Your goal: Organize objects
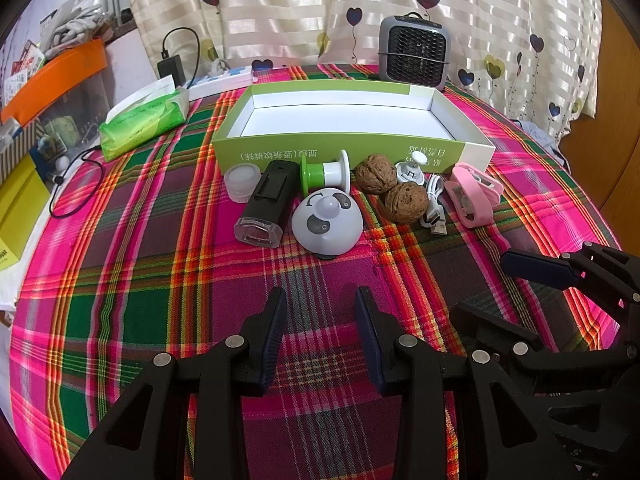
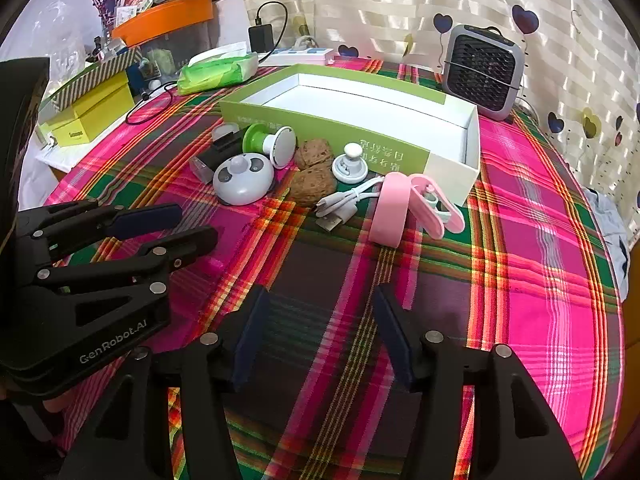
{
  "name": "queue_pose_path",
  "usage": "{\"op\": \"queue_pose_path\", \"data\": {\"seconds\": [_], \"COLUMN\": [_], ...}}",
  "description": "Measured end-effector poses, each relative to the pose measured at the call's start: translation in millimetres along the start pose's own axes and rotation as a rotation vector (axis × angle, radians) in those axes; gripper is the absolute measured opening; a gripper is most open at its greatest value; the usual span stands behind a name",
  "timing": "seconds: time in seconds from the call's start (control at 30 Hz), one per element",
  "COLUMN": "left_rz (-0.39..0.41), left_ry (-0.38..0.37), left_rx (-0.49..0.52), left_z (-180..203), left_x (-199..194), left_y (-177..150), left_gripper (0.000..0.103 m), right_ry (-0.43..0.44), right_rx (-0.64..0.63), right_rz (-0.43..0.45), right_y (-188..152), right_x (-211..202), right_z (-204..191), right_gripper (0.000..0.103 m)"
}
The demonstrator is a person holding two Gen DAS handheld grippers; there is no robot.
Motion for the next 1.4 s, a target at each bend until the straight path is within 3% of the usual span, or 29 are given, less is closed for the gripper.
{"op": "queue_pose_path", "data": {"seconds": [1.4], "left_rz": [0.000], "left_ry": [0.007], "left_rx": [0.005], "left_z": [-0.2], "left_x": [0.0], "left_y": [0.1], "left_gripper": [0.034], "right_ry": [0.002], "right_rx": [0.000], "right_rz": [-0.002], "right_y": [-0.4], "right_x": [0.7], "right_z": [-1.0], "right_gripper": [0.059]}}
Point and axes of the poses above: each gripper's, at about its wrist camera, not at the fingertips, and x roughly the way its jaws point, z to its right, y to its top, the point moved 4 cm from there along x, roughly the way its jaws point, and after that the axes turned 9 degrees about -z, right-handed, at the moved point
